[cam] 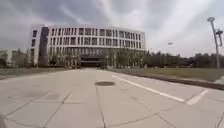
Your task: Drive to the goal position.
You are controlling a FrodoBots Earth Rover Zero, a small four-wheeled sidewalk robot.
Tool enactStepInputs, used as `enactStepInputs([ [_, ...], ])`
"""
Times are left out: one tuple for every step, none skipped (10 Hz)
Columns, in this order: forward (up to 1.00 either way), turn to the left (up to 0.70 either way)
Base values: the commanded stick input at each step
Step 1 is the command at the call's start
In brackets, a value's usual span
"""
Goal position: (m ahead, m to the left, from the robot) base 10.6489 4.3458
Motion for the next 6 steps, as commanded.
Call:
enactStepInputs([
  [0.7,0.0],
  [0.7,0.0],
  [0.7,0.0],
  [0.7,0.0],
  [0.7,0.0],
  [0.7,0.0],
])
